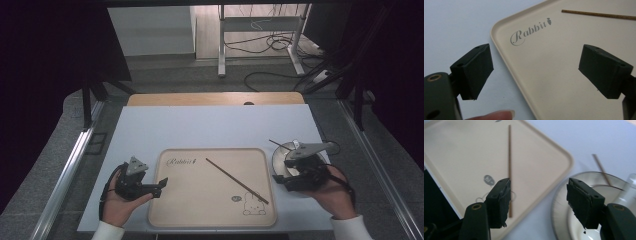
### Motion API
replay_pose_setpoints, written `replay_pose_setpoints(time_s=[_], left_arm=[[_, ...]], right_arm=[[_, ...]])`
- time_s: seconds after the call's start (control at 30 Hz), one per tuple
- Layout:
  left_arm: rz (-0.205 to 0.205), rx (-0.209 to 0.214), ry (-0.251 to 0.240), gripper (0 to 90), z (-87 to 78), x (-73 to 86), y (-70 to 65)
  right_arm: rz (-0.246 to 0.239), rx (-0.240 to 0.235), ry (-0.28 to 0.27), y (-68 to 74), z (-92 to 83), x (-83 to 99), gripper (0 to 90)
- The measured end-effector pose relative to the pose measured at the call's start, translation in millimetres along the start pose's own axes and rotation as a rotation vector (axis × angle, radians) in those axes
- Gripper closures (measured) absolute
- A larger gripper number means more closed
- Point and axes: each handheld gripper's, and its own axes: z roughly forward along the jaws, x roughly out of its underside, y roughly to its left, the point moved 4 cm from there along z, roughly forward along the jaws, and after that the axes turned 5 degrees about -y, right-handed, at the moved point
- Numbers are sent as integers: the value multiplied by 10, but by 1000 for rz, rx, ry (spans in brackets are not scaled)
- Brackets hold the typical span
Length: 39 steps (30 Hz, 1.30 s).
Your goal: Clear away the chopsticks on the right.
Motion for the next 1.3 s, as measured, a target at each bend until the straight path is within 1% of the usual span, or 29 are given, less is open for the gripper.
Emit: replay_pose_setpoints(time_s=[0.13,0.27,0.43,0.47,0.53,0.6,0.7,0.8,0.9,1.07,1.13,1.23,1.3], left_arm=[[2,-2,4,122,10,3,-3],[3,-2,6,122,13,6,-9],[5,-4,8,122,17,13,-10],[5,-4,8,122,17,13,-10],[5,-5,11,122,23,15,2],[4,-4,12,122,29,16,2],[4,-4,13,122,32,17,-2],[4,-4,14,122,33,18,-1],[4,-4,13,122,32,18,-3],[6,-3,15,122,29,22,-6],[2,-3,13,122,27,24,-2],[1,-5,12,122,22,25,3],[1,-5,13,122,25,28,4]], right_arm=[[45,39,-37,-267,-210,23,357],[85,92,-47,-531,-391,82,373],[128,179,-17,-887,-560,247,406],[138,193,-5,-955,-593,286,410],[148,206,22,-1097,-647,372,422],[153,232,55,-1216,-665,466,436],[149,241,126,-1347,-624,625,462],[136,258,202,-1440,-524,770,491],[111,237,275,-1473,-375,879,519],[58,227,392,-1509,-160,981,566],[42,234,419,-1527,-110,997,589],[32,234,430,-1561,-44,1010,623],[29,225,444,-1578,0,1029,653]])
